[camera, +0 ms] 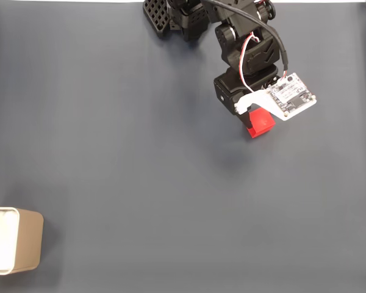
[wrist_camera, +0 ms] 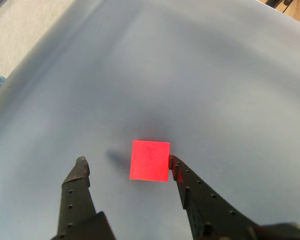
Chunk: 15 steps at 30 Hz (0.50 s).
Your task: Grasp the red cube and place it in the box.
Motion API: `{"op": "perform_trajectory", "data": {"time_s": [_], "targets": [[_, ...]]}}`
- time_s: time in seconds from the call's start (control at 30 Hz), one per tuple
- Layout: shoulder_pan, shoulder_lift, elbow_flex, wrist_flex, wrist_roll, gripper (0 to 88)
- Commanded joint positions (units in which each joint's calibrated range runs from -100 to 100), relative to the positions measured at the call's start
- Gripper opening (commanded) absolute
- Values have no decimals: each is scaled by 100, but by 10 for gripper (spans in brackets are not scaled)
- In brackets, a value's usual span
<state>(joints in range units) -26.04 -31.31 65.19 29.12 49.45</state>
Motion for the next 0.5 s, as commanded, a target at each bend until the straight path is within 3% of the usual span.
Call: {"op": "perform_trajectory", "data": {"time_s": [0.0, 0.2, 0.47], "targets": [[-67, -41, -242, -59, -49, 367], [-38, -24, -205, -67, 39, 338], [-31, 28, -196, -84, 54, 203]]}}
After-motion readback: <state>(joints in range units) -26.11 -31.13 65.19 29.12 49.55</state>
